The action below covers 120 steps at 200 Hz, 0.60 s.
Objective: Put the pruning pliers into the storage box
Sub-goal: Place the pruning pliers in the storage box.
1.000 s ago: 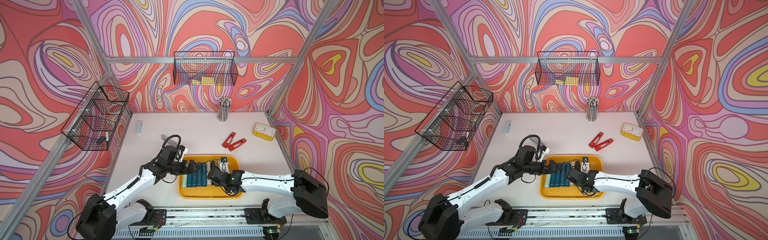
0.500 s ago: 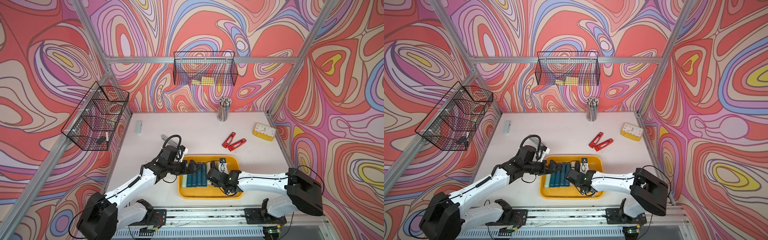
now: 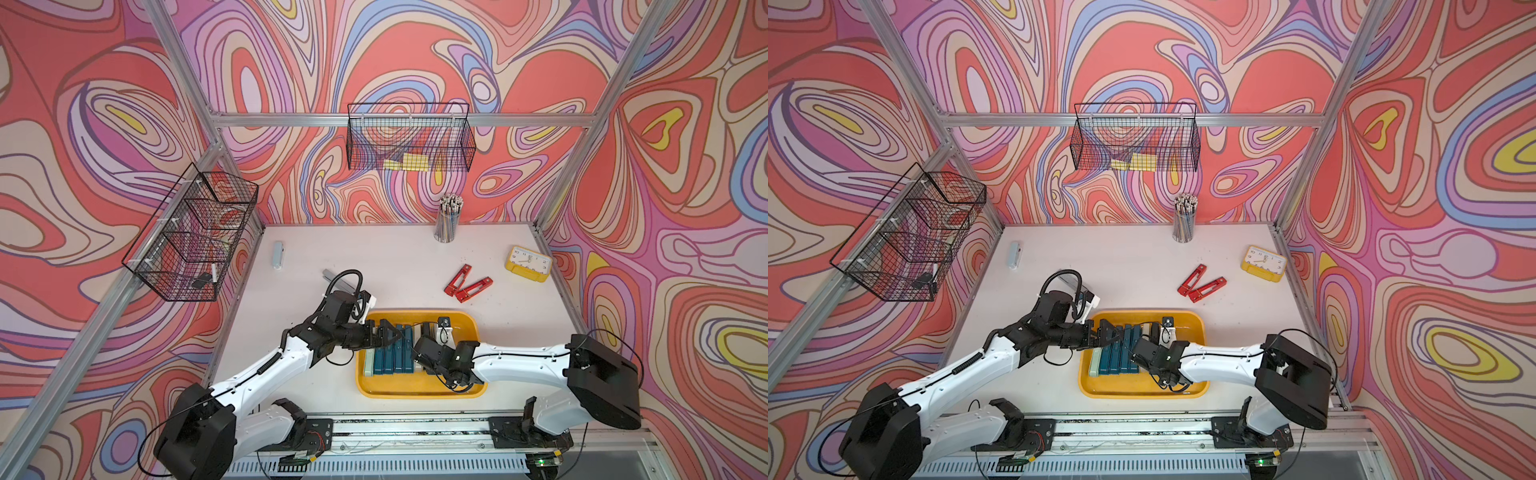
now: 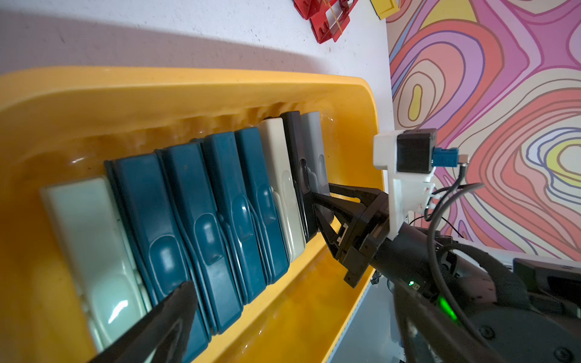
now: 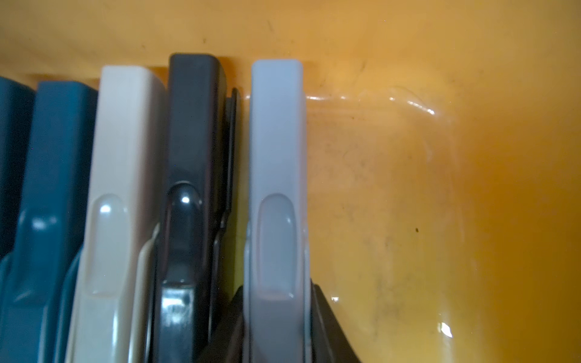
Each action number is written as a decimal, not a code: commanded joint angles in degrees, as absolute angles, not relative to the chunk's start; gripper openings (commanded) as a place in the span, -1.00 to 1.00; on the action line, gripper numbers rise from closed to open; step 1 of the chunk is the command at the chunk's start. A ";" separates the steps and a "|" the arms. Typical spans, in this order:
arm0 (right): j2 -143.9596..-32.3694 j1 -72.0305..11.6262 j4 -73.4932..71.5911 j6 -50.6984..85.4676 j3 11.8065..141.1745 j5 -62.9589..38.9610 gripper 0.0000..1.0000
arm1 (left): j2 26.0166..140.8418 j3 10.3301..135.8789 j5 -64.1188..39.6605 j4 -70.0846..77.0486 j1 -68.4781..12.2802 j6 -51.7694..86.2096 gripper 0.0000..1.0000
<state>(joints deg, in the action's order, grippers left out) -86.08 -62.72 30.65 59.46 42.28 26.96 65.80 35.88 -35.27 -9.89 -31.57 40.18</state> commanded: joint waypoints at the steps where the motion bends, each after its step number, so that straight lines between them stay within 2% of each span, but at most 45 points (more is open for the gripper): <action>1: -85.96 -63.18 30.55 59.59 42.47 27.95 -0.37 | 65.51 35.91 -34.71 -8.96 -31.99 40.64 0.98; 40: -85.54 -63.15 30.67 59.68 42.46 28.21 -0.24 | 65.27 35.94 -34.58 -9.15 -32.10 40.69 0.99; 120: -82.87 -63.19 32.62 59.27 43.26 28.83 -0.14 | 64.95 35.95 -34.31 -9.32 -32.29 41.03 0.98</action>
